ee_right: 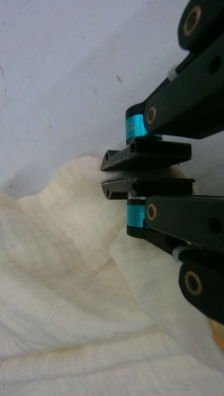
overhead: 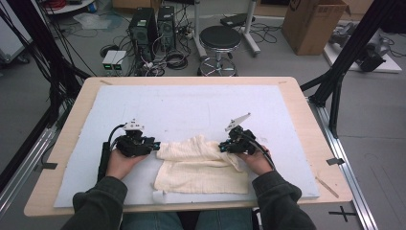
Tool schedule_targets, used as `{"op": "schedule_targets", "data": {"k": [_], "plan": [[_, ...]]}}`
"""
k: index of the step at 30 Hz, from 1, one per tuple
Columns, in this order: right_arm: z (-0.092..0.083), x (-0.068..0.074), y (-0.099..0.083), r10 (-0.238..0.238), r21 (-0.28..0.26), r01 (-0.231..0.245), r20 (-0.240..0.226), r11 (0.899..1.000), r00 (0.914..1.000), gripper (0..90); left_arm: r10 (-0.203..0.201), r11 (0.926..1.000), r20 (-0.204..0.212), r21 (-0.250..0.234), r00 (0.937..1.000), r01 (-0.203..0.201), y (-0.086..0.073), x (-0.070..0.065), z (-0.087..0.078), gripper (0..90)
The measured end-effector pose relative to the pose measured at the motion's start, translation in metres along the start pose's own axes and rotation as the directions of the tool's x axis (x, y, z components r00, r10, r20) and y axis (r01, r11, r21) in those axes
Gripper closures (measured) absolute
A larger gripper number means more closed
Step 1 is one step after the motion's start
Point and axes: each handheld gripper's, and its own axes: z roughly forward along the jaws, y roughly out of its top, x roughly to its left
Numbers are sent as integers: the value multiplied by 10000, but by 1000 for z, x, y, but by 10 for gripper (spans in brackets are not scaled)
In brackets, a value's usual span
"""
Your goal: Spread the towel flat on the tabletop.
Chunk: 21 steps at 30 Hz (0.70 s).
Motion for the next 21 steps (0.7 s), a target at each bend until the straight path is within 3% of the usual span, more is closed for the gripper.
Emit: {"op": "schedule_targets", "data": {"k": [3,5,9,11,14,18,21], "plan": [[0,-3,-5,154,-348,-160,-180,9993,9997,846,39,9988,28,482,10000,-41,-1,-2,9,604],[0,-4,-6,107,-442,-117,-225,9990,9997,847,137,9984,-144,550,9998,-129,-1,-2,11,629],[0,-4,-6,74,-465,-86,-266,9989,9996,850,285,9980,-258,574,9993,-270,-1,-3,12,750],[0,-4,-6,18,-429,-27,-215,9991,9998,851,340,9976,-49,597,9994,-336,-1,-4,13,838],[0,-4,-5,-43,-448,34,-214,9990,9998,854,555,9964,-120,644,9984,-546,0,-7,14,869],[-2,-5,-3,-161,-563,157,-60,9983,9999,855,662,9972,-382,369,9971,-648,2,-8,11,876],[-8,-9,0,-59,-690,78,265,9976,9996,855,405,9991,-630,-62,9972,-409,8,-3,8,877]]}}
